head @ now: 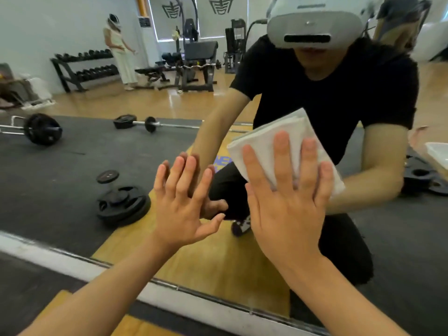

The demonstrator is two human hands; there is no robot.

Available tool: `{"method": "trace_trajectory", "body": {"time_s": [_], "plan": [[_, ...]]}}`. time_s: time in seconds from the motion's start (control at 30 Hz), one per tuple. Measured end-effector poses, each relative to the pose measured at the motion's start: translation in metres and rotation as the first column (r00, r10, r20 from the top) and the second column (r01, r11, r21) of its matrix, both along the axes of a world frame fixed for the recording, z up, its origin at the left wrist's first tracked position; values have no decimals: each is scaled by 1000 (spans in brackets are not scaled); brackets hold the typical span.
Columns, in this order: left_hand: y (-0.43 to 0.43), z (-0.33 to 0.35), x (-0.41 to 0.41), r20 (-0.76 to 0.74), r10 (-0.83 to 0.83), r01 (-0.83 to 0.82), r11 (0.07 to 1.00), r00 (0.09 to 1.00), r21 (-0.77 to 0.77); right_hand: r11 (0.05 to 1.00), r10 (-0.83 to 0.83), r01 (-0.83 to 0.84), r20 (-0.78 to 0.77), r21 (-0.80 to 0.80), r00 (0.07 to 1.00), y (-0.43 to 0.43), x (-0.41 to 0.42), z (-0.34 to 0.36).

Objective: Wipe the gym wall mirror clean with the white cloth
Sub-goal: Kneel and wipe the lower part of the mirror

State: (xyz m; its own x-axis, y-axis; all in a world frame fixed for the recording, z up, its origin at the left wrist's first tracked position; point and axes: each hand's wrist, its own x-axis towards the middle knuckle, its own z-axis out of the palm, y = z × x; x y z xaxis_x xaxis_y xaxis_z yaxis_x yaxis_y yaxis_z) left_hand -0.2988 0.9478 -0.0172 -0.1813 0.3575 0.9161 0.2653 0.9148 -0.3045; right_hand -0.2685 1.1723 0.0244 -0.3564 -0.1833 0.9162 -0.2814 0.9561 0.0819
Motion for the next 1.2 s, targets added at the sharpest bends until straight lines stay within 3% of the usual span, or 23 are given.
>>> {"method": "trace_trajectory", "body": {"time_s": [0.2,0.37,0.5,0.67,0.8,0.9,1.0,1.1,1.2], "plan": [[4,-4,-9,-62,17,-16,1000,998,18,999,-34,34,5,-29,999,-20,1,6],[3,-5,-7,-26,11,-11,1000,1000,3,996,17,-16,-11,85,1000,-50,-3,38],[1,1,-7,-70,34,-36,999,997,-35,980,21,-9,-58,199,998,-16,-4,41],[5,-1,-6,-76,17,-17,1000,997,-4,990,-82,87,-47,113,996,67,8,22],[5,-3,-9,-74,26,-26,1000,997,-8,994,-109,109,-17,27,994,34,6,27],[4,-1,-10,-86,27,-28,1000,996,-11,977,-32,48,-80,208,996,-20,-6,50],[2,-3,-9,-68,24,-25,1000,997,-14,964,22,4,-96,266,995,-45,-10,63],[1,-3,-9,-86,31,-33,999,996,-17,929,82,-39,-102,368,991,-14,-10,64],[1,-1,-8,-70,7,-8,1000,997,-20,915,24,15,-91,403,996,57,-2,58]]}}
